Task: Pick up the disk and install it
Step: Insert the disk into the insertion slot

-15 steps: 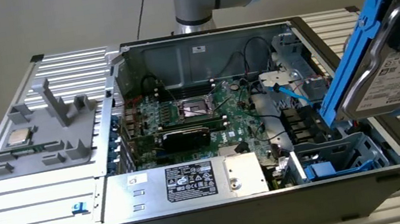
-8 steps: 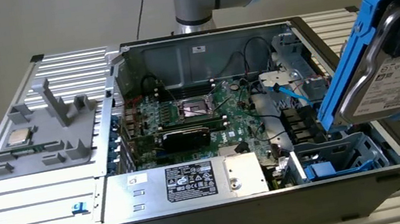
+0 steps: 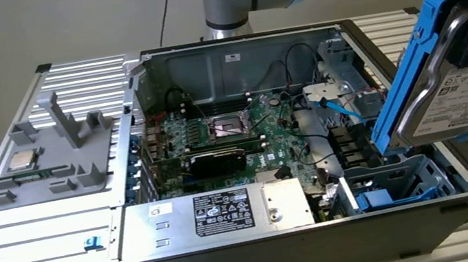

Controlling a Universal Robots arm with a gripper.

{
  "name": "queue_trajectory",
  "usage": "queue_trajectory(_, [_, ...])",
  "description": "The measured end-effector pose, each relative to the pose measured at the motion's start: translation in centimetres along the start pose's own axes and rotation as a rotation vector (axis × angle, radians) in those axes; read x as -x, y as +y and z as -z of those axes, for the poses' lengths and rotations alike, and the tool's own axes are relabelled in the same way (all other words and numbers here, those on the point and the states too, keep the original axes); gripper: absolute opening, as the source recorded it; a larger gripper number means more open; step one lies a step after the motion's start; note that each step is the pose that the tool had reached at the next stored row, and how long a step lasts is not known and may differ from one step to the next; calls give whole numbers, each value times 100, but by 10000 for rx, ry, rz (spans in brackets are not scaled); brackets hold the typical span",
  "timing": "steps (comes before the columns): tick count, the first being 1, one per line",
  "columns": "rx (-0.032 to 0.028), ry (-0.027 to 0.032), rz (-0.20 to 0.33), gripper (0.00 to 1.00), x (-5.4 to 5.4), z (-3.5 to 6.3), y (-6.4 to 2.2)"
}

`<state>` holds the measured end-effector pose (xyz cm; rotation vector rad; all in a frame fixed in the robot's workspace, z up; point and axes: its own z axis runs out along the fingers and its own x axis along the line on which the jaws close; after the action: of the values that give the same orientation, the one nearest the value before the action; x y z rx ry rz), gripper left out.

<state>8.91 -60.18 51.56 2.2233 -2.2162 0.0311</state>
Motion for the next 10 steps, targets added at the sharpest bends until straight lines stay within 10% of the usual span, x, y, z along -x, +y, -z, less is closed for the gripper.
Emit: queue_trajectory(10, [0, -1, 0, 37, 0, -1, 0])
